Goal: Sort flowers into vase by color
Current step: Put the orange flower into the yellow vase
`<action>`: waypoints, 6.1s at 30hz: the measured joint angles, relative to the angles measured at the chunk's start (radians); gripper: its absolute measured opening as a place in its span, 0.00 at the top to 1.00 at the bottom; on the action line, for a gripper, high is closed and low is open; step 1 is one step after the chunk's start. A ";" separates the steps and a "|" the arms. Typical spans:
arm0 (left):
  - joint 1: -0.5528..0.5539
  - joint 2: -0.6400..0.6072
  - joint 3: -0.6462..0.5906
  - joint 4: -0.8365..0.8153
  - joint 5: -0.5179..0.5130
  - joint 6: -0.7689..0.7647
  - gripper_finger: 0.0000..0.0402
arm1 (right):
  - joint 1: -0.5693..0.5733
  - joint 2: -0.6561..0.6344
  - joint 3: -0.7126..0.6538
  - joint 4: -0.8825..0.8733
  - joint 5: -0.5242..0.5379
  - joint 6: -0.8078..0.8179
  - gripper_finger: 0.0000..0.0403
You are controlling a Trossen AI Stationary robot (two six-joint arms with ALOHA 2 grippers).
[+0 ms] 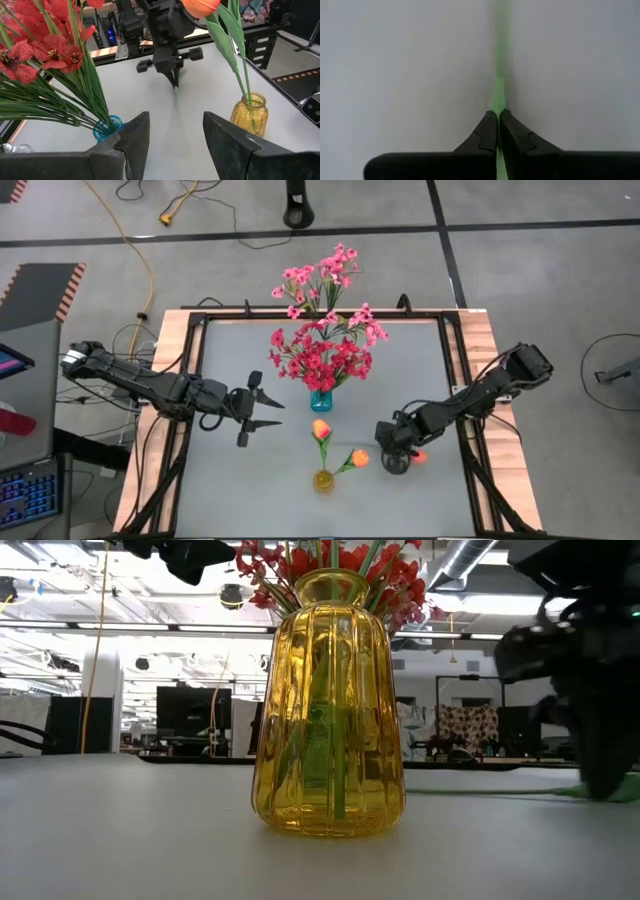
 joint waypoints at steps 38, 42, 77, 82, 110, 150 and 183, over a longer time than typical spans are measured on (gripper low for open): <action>0.000 0.000 0.000 -0.001 -0.052 -0.081 0.57 | -0.125 0.000 0.176 -0.330 0.310 -1.707 0.90; 0.000 0.000 0.000 -0.001 -0.052 -0.096 0.57 | -0.125 0.000 0.176 -0.240 0.309 -1.736 0.90; 0.000 0.040 0.000 0.009 -0.078 -0.188 0.57 | -0.123 0.000 0.176 0.064 0.515 -1.386 0.91; 0.000 0.127 0.000 0.022 -0.076 -0.179 0.57 | -0.125 0.000 0.176 0.184 0.515 -1.372 0.91; 0.079 0.519 0.098 0.349 0.134 -0.639 0.57 | -0.121 0.041 0.176 0.320 0.485 -1.427 0.91; 0.093 0.530 0.111 0.235 0.167 -0.962 0.60 | -0.117 0.115 0.176 0.612 0.538 -1.539 0.91; 0.101 0.530 0.111 0.220 0.183 -0.941 1.00 | -0.119 0.114 0.176 0.637 0.510 -1.537 0.74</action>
